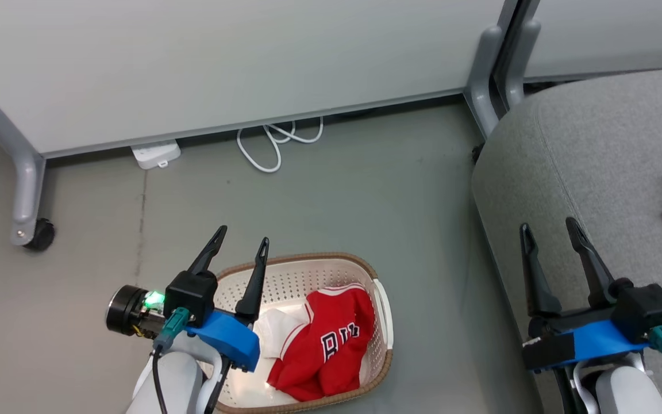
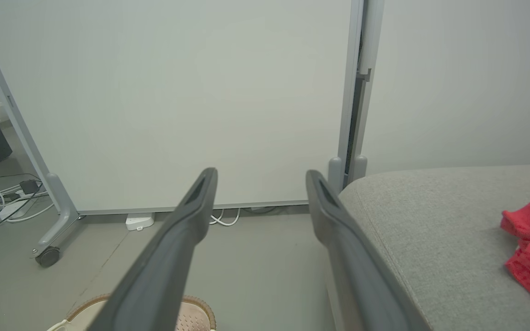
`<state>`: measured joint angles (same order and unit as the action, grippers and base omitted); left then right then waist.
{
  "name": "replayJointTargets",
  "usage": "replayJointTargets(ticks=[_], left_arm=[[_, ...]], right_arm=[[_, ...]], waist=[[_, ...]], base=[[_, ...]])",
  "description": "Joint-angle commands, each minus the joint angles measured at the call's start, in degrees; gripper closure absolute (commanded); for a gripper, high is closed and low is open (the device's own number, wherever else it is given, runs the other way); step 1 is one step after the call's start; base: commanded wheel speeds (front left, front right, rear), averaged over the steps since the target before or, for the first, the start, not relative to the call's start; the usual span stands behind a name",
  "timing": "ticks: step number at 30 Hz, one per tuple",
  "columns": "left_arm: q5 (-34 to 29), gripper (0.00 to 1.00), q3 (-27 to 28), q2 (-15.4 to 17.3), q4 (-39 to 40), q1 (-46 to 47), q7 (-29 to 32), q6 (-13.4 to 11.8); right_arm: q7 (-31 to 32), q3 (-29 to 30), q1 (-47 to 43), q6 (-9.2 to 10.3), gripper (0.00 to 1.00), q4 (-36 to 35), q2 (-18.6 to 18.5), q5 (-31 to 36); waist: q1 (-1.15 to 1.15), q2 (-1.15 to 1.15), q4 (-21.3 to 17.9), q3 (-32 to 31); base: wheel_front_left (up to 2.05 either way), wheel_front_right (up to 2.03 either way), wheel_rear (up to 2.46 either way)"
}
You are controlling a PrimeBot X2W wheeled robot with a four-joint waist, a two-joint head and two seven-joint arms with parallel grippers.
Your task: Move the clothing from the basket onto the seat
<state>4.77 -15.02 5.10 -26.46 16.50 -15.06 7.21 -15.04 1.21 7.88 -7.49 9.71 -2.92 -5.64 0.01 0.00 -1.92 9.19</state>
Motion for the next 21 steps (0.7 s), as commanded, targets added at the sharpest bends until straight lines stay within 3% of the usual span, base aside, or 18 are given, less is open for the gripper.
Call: replayJointTargets(ticks=[1,21], left_arm=[[0.27,0.0,-0.47,0.55,-0.61,1.41,-0.17,0.38],[8.64,0.0,-22.97,8.96,-23.36,23.67,-0.17,0.25]], right_arm=[[-0.22,-0.09,0.95,-0.01,0.0,-0.38,0.05,0.05],[-0.22,-4.11,16.15,-0.01,0.0,-4.07,0.05,-1.25]], waist=[[-0.01,0.0,-1.86,2.59],[-0.01,0.0,-9.39,25.65]], base=[[0.0,0.0,0.0],[0.0,0.0,0.0]])
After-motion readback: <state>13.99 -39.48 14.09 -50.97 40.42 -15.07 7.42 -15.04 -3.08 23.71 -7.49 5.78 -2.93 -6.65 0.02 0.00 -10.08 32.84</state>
